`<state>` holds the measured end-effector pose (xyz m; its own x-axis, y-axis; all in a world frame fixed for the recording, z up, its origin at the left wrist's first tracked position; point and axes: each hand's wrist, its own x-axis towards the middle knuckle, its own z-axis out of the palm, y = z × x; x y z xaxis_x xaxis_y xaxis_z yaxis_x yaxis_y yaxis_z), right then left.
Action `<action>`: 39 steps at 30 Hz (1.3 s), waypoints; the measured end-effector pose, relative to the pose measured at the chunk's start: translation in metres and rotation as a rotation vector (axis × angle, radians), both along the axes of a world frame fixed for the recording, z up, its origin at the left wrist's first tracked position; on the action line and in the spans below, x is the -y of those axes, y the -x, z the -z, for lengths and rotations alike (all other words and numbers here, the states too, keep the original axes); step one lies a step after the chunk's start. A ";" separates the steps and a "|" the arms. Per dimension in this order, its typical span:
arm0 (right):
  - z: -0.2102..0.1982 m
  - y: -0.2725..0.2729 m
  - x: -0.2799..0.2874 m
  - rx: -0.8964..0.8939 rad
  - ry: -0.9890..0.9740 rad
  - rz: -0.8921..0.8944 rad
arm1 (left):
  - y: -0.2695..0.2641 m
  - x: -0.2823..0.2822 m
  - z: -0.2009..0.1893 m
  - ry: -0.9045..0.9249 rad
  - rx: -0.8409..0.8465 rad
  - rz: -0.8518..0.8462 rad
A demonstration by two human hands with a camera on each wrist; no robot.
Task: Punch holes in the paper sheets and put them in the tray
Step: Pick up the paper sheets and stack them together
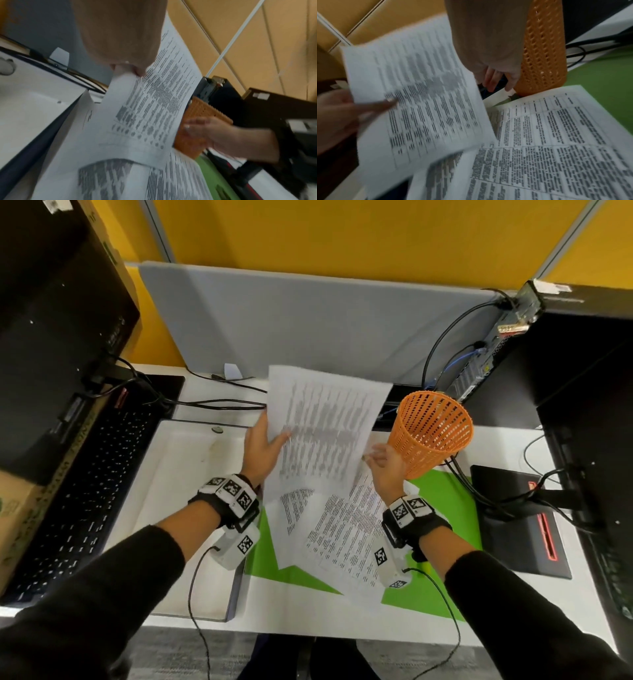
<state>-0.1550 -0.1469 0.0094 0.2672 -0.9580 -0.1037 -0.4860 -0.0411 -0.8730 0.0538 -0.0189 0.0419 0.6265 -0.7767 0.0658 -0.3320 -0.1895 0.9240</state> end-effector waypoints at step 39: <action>0.028 0.095 -0.029 -0.069 -0.395 0.033 | -0.021 0.003 -0.020 0.126 0.051 -0.132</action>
